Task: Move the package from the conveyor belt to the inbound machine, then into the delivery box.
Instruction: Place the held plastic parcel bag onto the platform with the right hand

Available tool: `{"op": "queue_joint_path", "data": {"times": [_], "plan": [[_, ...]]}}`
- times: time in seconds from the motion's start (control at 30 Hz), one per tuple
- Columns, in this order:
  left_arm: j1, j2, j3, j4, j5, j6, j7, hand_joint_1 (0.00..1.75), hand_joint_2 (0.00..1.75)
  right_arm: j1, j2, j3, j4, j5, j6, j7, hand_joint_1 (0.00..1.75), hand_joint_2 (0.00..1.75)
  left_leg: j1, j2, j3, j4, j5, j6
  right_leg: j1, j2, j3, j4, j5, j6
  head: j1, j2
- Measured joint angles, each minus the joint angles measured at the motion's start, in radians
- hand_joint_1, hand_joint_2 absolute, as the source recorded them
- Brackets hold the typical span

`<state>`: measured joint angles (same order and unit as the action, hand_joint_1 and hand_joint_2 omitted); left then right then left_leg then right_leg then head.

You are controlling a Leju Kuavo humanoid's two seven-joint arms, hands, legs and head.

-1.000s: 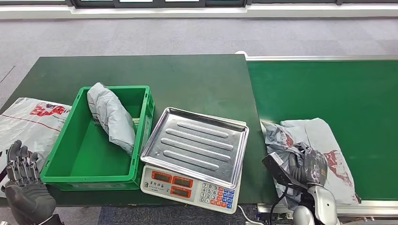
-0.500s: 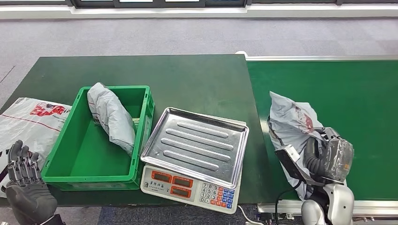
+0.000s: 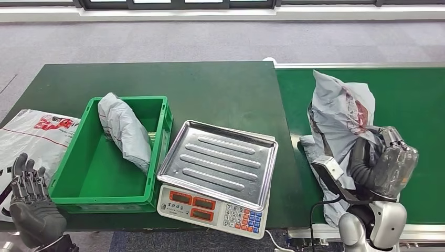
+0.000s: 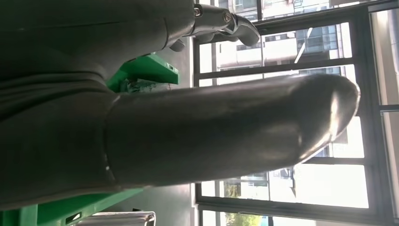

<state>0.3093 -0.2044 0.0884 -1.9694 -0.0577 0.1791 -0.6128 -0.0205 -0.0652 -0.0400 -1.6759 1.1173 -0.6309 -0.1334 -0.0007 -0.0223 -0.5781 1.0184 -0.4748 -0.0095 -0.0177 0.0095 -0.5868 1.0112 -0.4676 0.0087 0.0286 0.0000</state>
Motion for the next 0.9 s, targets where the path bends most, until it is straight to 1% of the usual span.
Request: {"op": "queue_joint_path", "data": {"times": [0.07,0.17,0.3,0.43,0.53,0.67,0.9], "plan": [[-0.012,0.004,-0.001,0.011,0.001,0.004,0.001,0.0,0.0,-0.02,-0.008,0.02,-0.001,-0.031,-0.001,-0.02,1.75,1.75,0.0,0.0,0.0,0.0,0.0,0.0,0.0,0.0,0.0,0.0,0.0,0.0,0.0,0.0],[-0.042,0.016,-0.007,0.034,0.008,0.007,0.007,0.0,0.0,-0.057,-0.013,0.063,0.009,-0.105,0.027,-0.06,1.75,1.75,0.0,0.0,0.0,0.0,0.0,0.0,0.0,0.0,0.0,0.0,0.0,0.0,0.0,0.0],[-0.11,0.033,-0.036,0.093,0.021,0.006,0.018,0.0,0.0,-0.127,0.002,0.138,0.097,-0.233,0.07,-0.136,1.75,1.75,0.0,0.0,0.0,0.0,0.001,0.0,0.0,0.0,0.0,0.0,0.001,0.0,0.0,0.0],[-0.194,0.043,-0.082,0.163,0.023,0.007,0.032,0.0,0.0,-0.196,0.063,0.224,0.254,-0.32,0.094,-0.213,1.75,1.75,0.001,0.0,0.001,0.0,0.003,-0.002,0.001,0.0,0.0,0.001,0.002,-0.001,0.0,0.0],[-0.238,0.048,-0.109,0.205,0.029,0.01,0.038,0.0,0.0,-0.227,0.111,0.28,0.354,-0.369,0.103,-0.246,1.75,1.75,0.001,-0.001,0.0,0.0,0.004,-0.003,0.001,0.0,0.0,0.001,0.002,-0.001,0.0,0.0],[-0.276,0.052,-0.137,0.25,0.04,0.01,0.041,0.0,0.0,-0.245,0.162,0.327,0.444,-0.414,0.108,-0.267,1.75,1.75,0.001,-0.002,-0.001,0.0,0.004,-0.003,0.001,0.0,-0.001,0.001,0.002,-0.001,0.0,0.0],[-0.312,0.053,-0.165,0.298,0.045,0.013,0.044,0.0,0.0,-0.253,0.225,0.367,0.537,-0.434,0.145,-0.271,1.75,1.75,0.001,-0.002,-0.003,0.0,0.004,-0.003,0.001,0.0,-0.003,0.001,0.002,-0.001,0.0,0.0]]}}
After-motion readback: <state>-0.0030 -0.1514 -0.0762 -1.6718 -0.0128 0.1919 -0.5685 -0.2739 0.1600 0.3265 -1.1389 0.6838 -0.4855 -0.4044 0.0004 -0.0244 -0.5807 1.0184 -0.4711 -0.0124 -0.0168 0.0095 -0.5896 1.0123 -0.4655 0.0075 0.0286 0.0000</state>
